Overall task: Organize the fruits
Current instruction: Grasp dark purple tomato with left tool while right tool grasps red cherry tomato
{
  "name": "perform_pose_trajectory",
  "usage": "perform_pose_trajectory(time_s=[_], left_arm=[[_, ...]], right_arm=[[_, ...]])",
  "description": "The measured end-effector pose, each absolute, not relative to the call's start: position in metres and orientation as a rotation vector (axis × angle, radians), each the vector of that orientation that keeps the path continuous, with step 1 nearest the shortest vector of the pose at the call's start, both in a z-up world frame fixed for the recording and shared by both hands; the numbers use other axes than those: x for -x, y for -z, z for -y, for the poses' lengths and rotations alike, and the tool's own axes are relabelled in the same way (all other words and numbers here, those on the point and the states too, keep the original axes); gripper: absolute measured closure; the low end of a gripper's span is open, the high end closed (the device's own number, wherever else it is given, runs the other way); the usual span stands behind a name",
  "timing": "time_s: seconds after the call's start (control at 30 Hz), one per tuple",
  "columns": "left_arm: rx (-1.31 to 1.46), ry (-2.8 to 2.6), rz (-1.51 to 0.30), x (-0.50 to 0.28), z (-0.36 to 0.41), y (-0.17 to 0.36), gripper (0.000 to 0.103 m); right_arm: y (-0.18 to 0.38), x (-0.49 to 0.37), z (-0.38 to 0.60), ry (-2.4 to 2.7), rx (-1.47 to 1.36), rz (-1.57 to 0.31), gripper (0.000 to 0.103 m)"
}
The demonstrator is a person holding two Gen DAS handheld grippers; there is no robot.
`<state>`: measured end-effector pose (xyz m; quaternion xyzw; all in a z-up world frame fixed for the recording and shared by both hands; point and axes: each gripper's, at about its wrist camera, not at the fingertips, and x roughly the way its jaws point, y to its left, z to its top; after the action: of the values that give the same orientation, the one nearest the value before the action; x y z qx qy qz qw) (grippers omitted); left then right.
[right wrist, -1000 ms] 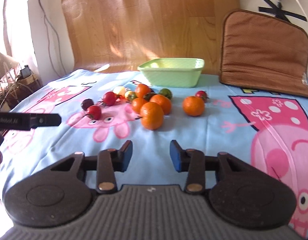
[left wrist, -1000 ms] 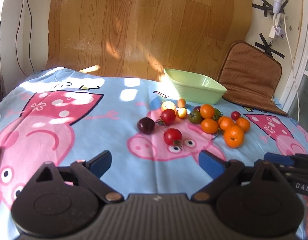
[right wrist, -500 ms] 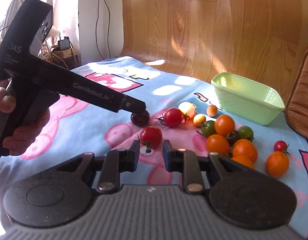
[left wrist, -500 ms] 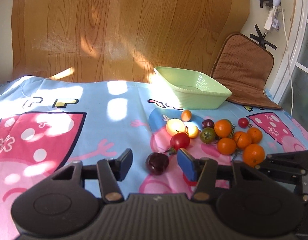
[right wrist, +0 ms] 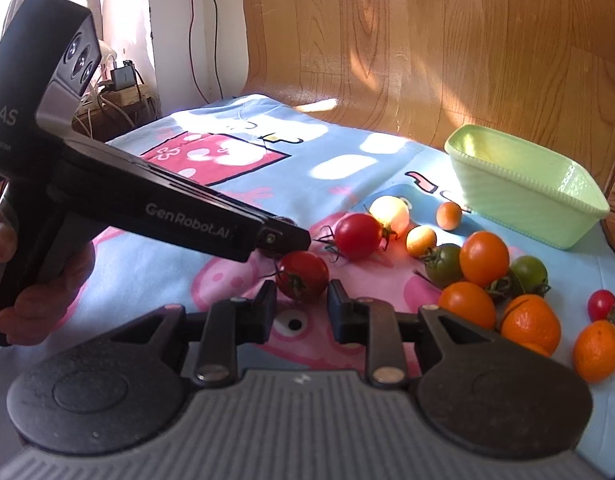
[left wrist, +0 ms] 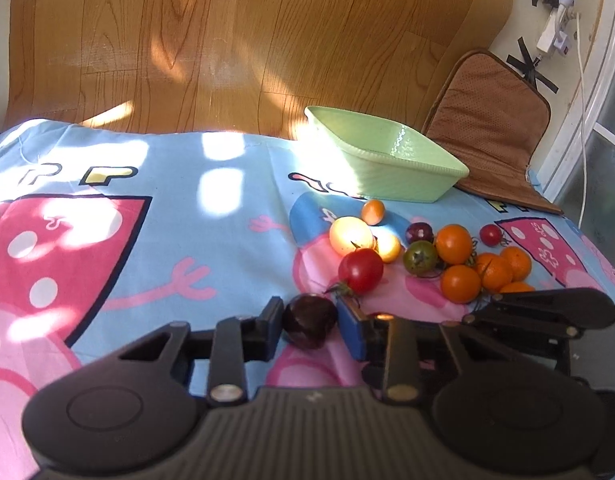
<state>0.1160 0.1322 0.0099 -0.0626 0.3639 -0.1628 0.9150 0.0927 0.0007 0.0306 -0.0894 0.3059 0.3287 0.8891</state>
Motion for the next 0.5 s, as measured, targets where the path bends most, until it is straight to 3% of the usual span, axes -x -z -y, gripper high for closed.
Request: perform_pose_trajectory(time_s=[0.5], left_arm=[[0.207,0.418,-0.741,-0.109,-0.077,-0.047,0.073]], right_arm=[[-0.064,-0.084,0.081,-0.59,0.061,-0.628,0.075]])
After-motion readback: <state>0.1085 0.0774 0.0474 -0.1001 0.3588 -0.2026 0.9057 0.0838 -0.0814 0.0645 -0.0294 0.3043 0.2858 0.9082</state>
